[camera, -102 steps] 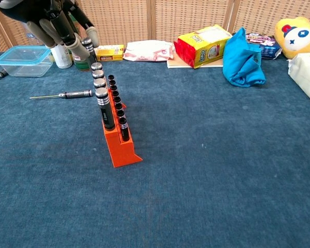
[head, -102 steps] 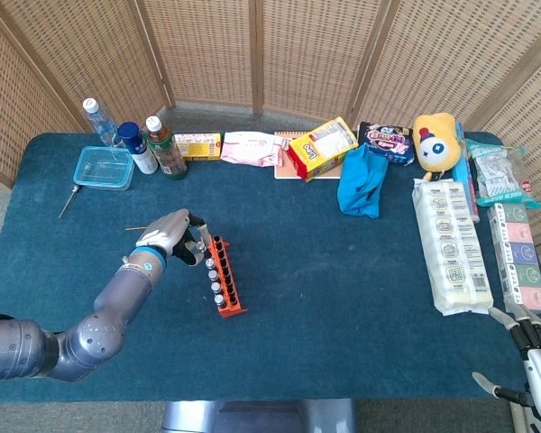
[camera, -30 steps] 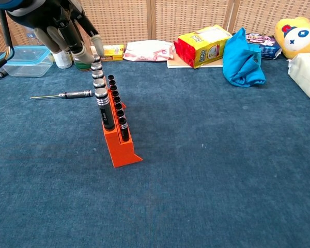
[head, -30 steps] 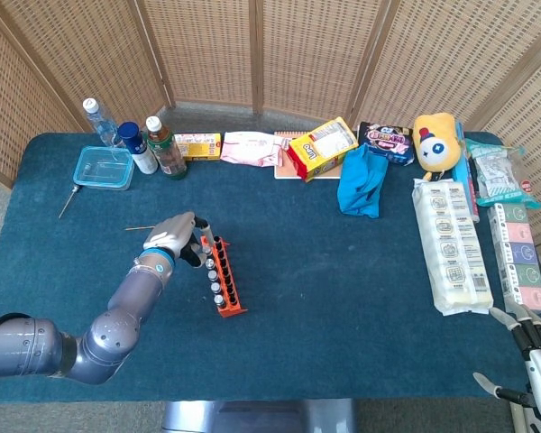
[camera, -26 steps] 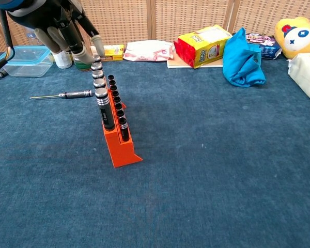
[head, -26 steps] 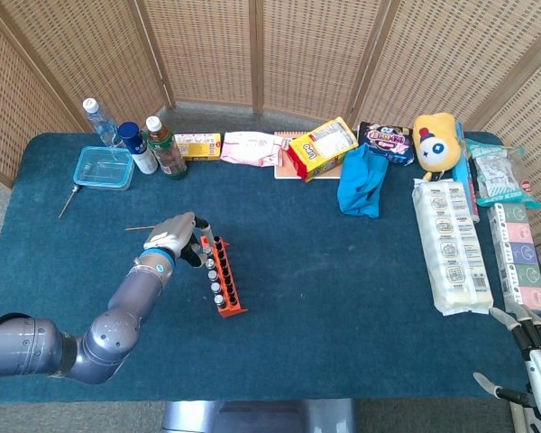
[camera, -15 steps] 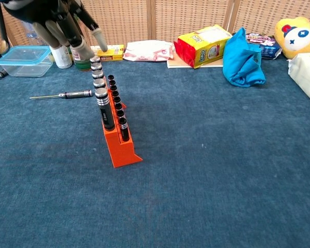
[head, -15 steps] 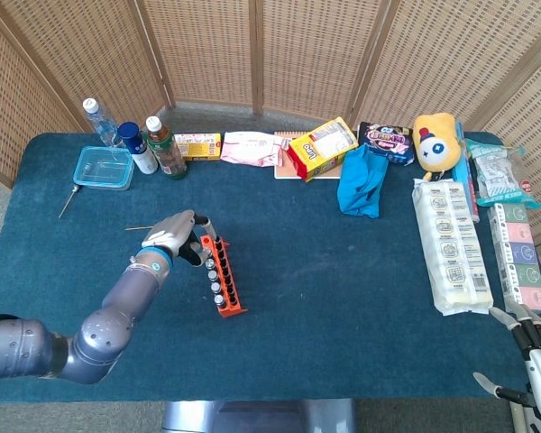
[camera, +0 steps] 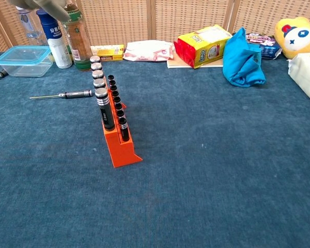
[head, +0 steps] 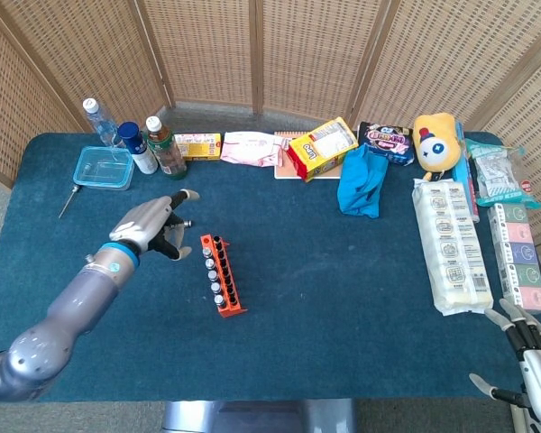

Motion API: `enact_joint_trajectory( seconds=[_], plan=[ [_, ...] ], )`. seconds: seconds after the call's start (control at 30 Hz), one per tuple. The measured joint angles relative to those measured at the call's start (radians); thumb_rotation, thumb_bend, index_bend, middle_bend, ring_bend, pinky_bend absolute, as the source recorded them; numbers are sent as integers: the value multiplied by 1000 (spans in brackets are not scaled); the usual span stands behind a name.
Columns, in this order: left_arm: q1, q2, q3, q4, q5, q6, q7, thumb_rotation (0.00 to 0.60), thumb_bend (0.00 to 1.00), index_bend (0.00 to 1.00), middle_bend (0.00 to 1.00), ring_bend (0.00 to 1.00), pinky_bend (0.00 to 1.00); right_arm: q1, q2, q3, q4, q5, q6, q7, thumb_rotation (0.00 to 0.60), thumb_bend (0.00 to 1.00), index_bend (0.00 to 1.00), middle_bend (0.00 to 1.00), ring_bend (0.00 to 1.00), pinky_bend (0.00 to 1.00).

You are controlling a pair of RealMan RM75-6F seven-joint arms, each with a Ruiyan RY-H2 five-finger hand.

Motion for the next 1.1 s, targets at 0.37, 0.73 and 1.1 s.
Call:
enact_joint_trajectory(
  seconds=[0.37,0.73,1.1],
  plan=[
    [320,104,38,-127,612,101,-132,600,92,0,0,0,226,-11,1,10,1,5,31,1,600,0,157,58,0,0],
    [914,73,312,60,1520,519,-427,600,92,0,0,0,149,-25,-1,33,11,32,68,2,600,0,157,58,0,0],
    [1180,-208,492,638,1733,760,-677,600,92,0,0,0,138,-42,4,45,12,51,95,-1,600,0,157,58,0,0]
  ],
)
